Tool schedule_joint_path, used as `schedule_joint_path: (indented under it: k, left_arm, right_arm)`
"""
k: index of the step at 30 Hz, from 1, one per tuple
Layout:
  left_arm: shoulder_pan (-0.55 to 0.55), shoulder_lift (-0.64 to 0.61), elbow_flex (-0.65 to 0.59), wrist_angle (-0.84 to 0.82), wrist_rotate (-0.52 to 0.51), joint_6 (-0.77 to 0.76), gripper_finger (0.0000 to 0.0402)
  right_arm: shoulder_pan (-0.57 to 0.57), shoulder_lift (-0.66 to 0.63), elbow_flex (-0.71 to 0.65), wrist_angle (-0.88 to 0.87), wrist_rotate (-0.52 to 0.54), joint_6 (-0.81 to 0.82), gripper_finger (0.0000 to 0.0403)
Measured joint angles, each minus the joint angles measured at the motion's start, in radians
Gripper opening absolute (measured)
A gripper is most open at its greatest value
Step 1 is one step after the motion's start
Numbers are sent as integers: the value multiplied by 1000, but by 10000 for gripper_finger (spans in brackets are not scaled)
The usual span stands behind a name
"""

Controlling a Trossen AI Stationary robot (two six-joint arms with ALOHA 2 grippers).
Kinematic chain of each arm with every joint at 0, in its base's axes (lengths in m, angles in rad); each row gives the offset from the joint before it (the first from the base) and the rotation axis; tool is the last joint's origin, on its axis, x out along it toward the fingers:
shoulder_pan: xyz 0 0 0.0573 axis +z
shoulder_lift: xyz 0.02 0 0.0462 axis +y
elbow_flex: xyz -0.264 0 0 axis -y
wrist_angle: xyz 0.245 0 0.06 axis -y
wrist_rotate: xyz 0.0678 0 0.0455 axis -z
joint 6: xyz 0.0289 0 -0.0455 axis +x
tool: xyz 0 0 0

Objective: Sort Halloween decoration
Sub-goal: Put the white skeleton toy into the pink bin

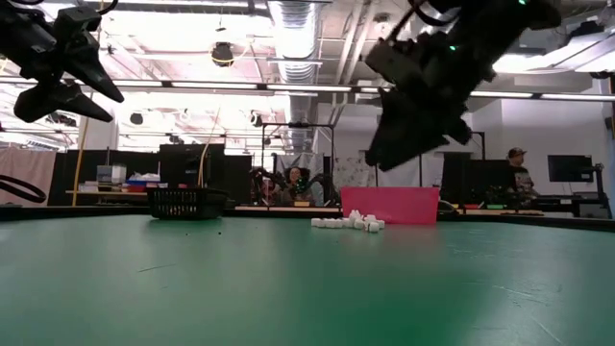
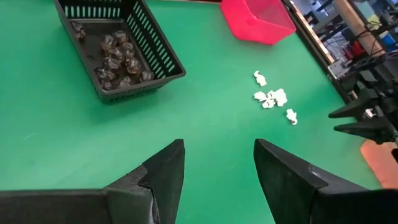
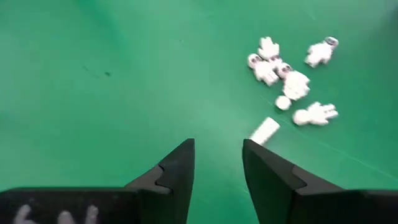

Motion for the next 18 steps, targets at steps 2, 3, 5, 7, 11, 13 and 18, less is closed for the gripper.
schedule_joint_path:
  k: [2,3,5,7,11,13,18]
  left_arm:
    - [0,0,0,-3,-3,1,183]
    - [0,0,0,-3,-9,1,183]
    - [0,0,0,-6,-29,1,183]
    - [0,0,0,-13,-48,1,183]
    - [0,0,0,-27,-74,1,183]
    - [0,0,0,-28,-77,1,183]
    - [0,0,0,-31,-80,0,183]
  right_arm:
    - [-6,0,-23,8,21,-2,178]
    - [-14,0,-34,10,22,-1,188]
    - [-29,1,-51,4,22,14,205]
    - [-42,14,-52,17,26,23,221]
    - [-56,74,-51,96,28,25,240]
    - [-60,120,-51,145,14,26,242]
    - [-83,205,-51,163,17,71,238]
